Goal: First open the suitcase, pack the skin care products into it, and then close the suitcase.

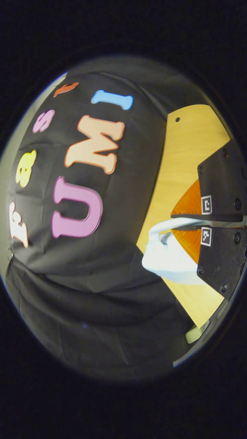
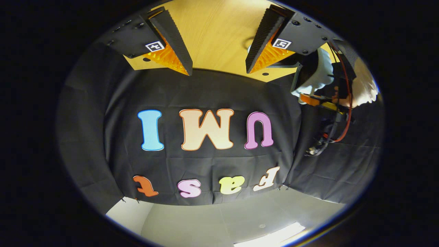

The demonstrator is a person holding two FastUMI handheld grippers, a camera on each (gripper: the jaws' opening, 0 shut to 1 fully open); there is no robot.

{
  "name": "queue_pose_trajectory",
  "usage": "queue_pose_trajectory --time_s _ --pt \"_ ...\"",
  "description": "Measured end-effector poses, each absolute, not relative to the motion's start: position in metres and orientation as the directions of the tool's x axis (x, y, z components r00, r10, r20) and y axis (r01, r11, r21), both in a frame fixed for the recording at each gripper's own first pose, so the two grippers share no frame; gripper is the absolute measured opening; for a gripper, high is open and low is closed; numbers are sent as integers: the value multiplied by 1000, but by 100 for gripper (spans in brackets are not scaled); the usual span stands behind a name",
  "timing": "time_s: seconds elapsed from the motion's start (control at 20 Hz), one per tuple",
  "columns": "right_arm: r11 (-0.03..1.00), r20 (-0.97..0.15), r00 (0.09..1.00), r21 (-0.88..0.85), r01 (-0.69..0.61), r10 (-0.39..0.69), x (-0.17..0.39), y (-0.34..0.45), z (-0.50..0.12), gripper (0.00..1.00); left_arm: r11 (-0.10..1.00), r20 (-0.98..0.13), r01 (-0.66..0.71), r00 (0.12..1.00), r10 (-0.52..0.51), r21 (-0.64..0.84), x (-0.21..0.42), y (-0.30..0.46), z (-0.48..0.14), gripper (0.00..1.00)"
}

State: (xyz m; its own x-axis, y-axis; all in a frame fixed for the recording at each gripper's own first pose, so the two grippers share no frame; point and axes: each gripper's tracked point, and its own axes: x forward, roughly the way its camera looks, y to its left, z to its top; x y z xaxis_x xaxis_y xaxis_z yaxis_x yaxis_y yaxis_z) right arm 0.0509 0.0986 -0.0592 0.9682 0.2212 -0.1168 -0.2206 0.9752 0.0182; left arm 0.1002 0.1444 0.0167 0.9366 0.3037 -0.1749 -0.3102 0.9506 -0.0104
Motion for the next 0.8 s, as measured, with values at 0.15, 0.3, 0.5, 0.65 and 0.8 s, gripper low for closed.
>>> queue_pose_trajectory --time_s 0.15,0.3,0.5,0.65,0.8 --pt "980 -113 973 15 -200 200 49 90 -56 98 966 -265 -252 930 256 50 151 107 -34 0" --pt "987 -115 981 -6 -159 158 44 71 -52 98 969 -341 -227 907 247 100 181 84 -90 0" --pt "997 -117 990 -20 -76 73 32 39 -51 97 963 -393 -222 880 265 152 201 78 -139 2" --pt "999 -133 991 -18 -26 23 23 21 -56 97 957 -428 -203 861 275 207 205 69 -177 1" --pt "1000 -126 992 -29 0 -4 18 9 -55 98 932 -405 -187 861 308 311 203 69 -184 13"
